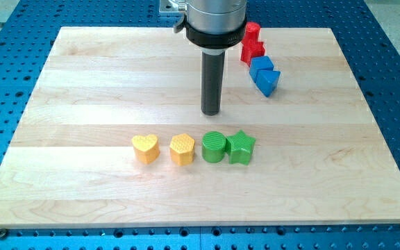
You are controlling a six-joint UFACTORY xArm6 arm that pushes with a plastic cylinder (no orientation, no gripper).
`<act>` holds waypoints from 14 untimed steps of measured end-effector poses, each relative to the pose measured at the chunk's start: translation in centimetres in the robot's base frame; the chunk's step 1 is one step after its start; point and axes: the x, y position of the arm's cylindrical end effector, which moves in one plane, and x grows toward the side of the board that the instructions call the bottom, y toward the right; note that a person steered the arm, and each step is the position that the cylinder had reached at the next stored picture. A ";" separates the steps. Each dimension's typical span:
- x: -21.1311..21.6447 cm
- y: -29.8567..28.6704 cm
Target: Push the green blocks parallel to each other
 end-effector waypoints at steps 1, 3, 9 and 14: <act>0.0 0.0; -0.4 0.0; 4.0 15.1; 11.9 -3.3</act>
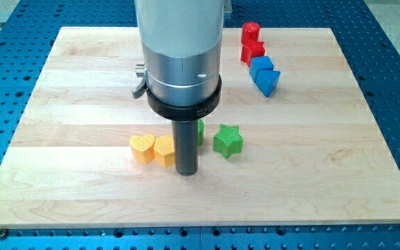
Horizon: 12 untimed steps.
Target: Push the green blocks parallel to each other
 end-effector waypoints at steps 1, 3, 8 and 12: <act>-0.8 4.1; -5.5 3.0; -11.1 -3.5; -7.5 14.8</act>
